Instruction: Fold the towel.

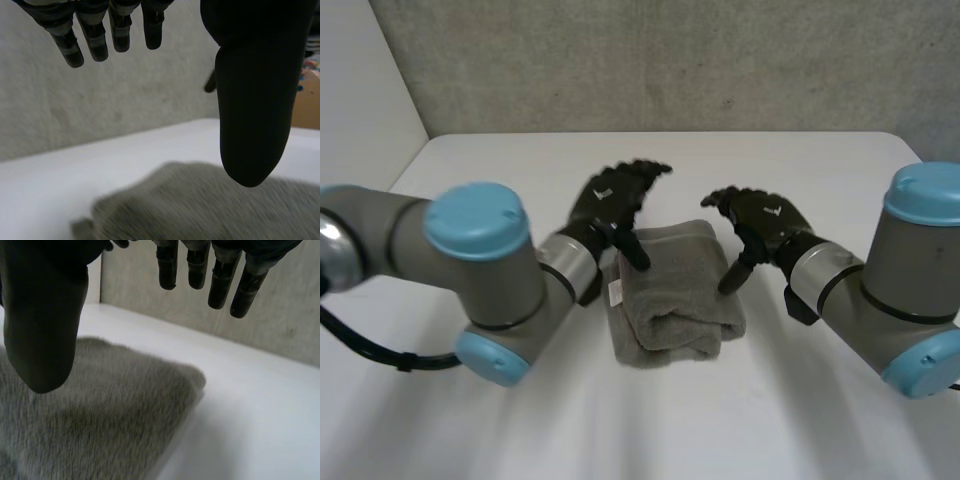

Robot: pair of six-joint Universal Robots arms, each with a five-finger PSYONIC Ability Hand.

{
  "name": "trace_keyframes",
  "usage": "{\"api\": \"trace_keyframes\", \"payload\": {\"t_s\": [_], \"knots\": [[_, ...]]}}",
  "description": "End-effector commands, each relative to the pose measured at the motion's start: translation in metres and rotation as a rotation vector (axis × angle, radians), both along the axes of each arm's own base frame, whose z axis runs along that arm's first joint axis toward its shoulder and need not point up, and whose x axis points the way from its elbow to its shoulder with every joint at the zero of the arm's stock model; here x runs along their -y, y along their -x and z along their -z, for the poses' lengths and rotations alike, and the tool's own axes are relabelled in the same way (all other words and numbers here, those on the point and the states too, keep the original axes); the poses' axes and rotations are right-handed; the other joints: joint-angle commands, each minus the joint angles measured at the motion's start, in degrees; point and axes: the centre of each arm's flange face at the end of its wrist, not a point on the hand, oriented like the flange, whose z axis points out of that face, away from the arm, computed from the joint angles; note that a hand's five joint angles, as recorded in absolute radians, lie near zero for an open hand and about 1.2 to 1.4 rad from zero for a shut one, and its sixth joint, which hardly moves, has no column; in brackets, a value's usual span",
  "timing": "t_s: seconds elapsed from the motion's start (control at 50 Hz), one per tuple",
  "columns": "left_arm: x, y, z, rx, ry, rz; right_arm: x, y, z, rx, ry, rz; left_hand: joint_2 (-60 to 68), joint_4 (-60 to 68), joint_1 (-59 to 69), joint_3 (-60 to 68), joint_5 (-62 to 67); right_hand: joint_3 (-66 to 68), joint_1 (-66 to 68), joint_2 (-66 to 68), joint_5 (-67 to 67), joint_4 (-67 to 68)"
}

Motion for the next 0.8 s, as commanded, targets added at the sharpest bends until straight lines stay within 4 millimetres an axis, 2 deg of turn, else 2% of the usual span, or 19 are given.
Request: {"api": "trace_keyframes", "payload": {"t_s": [0.02,0.04,0.08,0.2,0.26,0.3,0.32,0.36,0.38,0.42,0.44,0.46,0.48,0.52,0.54,0.58,0.6,0.64,0.8], "knots": [[-0.003,0.012,0.048,0.077,-0.089,0.007,0.003,-0.007,0.034,-0.055,-0.095,-0.017,2.1,2.1,1.9,2.1,0.5,-3.3,-3.0,-3.4,-3.4,-4.2],[-0.003,0.012,0.048,0.077,-0.089,0.006,0.003,-0.007,0.034,-0.055,-0.095,-0.017,2.1,2.1,1.9,2.1,0.5,-3.3,-3.0,-3.4,-3.4,-4.2],[0.000,0.009,0.060,0.112,-0.108,-0.039,0.004,-0.008,0.047,-0.075,-0.138,-0.020,2.1,2.1,1.9,2.1,0.5,-3.3,-3.0,-3.4,-3.4,-4.2],[0.004,0.002,0.065,0.136,-0.129,-0.086,0.003,-0.009,0.052,-0.113,-0.156,-0.034,2.0,2.0,1.7,1.9,0.4,-3.3,-3.0,-3.4,-3.4,-4.2],[0.002,0.001,0.062,0.144,-0.136,-0.084,0.006,-0.008,0.044,-0.128,-0.116,-0.033,1.6,1.6,1.4,1.6,0.0,-3.3,-3.0,-3.4,-3.4,-4.2],[0.000,0.000,0.052,0.143,-0.131,-0.083,0.006,-0.006,0.013,-0.110,-0.034,-0.026,1.5,1.5,1.2,1.4,-0.1,-3.3,-3.0,-3.4,-3.4,-4.2],[0.000,0.000,0.052,0.143,-0.130,-0.083,0.006,-0.006,0.013,-0.110,-0.033,-0.026,1.5,1.5,1.2,1.4,-0.1,-3.3,-3.0,-3.4,-3.4,-4.2],[-0.002,-0.003,0.018,0.110,-0.091,-0.087,0.002,-0.002,-0.021,-0.071,0.044,-0.011,1.1,1.1,0.9,1.1,-0.5,-3.3,-3.0,-3.4,-3.4,-4.2],[-0.002,-0.003,0.018,0.110,-0.091,-0.087,0.002,-0.002,-0.021,-0.071,0.044,-0.011,1.1,1.1,0.9,1.1,-0.5,-3.3,-3.0,-3.4,-3.4,-4.2],[-0.006,-0.010,-0.018,0.072,-0.045,-0.094,-0.003,0.005,-0.052,-0.039,0.117,0.022,0.8,0.8,0.6,0.7,-0.8,-3.3,-3.0,-3.4,-3.4,-4.2],[-0.006,-0.010,-0.019,0.072,-0.045,-0.094,-0.003,0.005,-0.052,-0.038,0.117,0.022,0.8,0.8,0.6,0.7,-0.8,-3.3,-3.0,-3.4,-3.4,-4.2],[-0.009,-0.014,-0.039,0.048,-0.013,-0.099,-0.007,0.009,-0.069,-0.025,0.158,0.048,0.6,0.6,0.4,0.6,-1.0,-3.3,-3.0,-3.4,-3.4,-4.2],[-0.009,-0.014,-0.039,0.047,-0.013,-0.099,-0.007,0.009,-0.069,-0.025,0.158,0.048,0.6,0.6,0.4,0.6,-1.0,-3.3,-3.0,-3.4,-3.4,-4.2],[-0.009,-0.032,-0.079,-0.003,0.049,-0.139,-0.013,0.019,-0.097,-0.004,0.229,0.120,0.6,0.6,0.4,0.6,-1.0,-3.3,-3.0,-3.4,-3.4,-4.2],[-0.009,-0.032,-0.079,-0.004,0.050,-0.139,-0.013,0.019,-0.097,-0.004,0.229,0.120,0.6,0.6,0.4,0.6,-1.0,-3.3,-3.0,-3.4,-3.4,-4.2],[-0.009,-0.056,-0.113,-0.025,0.115,-0.191,-0.016,0.030,-0.118,0.005,0.281,0.190,0.6,0.6,0.4,0.6,-1.0,-3.3,-3.0,-3.4,-3.4,-4.2],[-0.009,-0.056,-0.114,-0.025,0.115,-0.191,-0.016,0.030,-0.118,0.005,0.281,0.190,0.6,0.6,0.4,0.6,-1.0,-3.3,-3.0,-3.4,-3.4,-4.2],[-0.016,-0.076,-0.140,-0.002,0.183,-0.232,-0.019,0.043,-0.133,0.002,0.310,0.254,0.6,0.6,0.4,0.6,-1.0,-3.3,-3.0,-3.4,-3.4,-4.2],[-0.032,-0.100,-0.159,0.073,0.219,-0.271,-0.031,0.057,-0.148,-0.017,0.307,0.297,0.6,0.6,0.4,0.6,-1.0,-3.3,-3.0,-3.4,-3.4,-4.2]]}}
